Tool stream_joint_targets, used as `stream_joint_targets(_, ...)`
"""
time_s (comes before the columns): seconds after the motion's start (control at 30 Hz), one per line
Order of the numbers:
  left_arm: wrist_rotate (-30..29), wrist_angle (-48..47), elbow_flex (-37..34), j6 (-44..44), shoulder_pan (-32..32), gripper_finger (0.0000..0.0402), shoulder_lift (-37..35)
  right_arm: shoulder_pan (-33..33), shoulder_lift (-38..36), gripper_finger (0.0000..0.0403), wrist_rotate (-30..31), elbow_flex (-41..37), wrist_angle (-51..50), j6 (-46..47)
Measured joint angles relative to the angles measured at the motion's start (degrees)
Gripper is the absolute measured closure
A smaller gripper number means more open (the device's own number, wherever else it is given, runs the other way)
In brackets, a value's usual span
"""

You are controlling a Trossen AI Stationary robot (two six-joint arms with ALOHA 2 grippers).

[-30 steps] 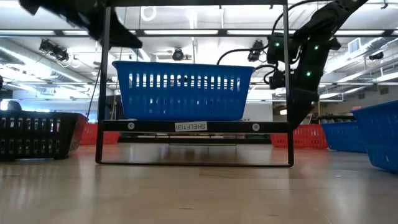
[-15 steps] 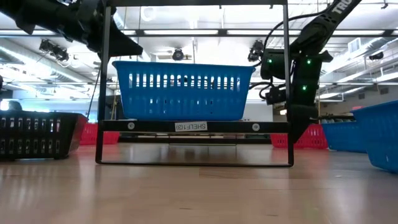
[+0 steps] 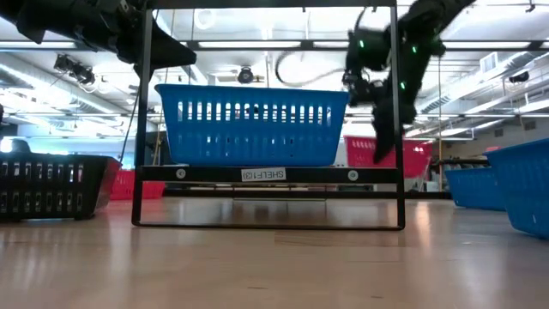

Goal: Stack baskets on shelf by color
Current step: Put the right red bin on the shelf

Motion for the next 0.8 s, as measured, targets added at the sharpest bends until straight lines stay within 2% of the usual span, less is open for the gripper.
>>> stream_joint_targets(0.23, 0.0, 0.0, 0.0, 0.0, 0.0, 0.0362, 0.0, 7.1, 0.4, 0.0396, 0.1, 7.4, -1.4, 0.0)
stream_joint_targets(0.4, 0.0, 0.0, 0.0, 0.0, 0.0, 0.0364, 0.0, 10.6, 1.8, 0.0395, 1.9, 10.8, 0.0, -4.7)
stream_joint_targets(0.6, 0.0, 0.0, 0.0, -1.0, 0.0, 0.0366, 0.0, 10.6, 5.7, 0.0395, 2.1, 13.1, 5.4, -11.1)
stream_joint_targets(0.8, 0.0, 0.0, 0.0, -1.0, 0.0, 0.0364, 0.0, 8.8, 11.6, 0.0395, 2.1, 17.4, 5.5, -14.9)
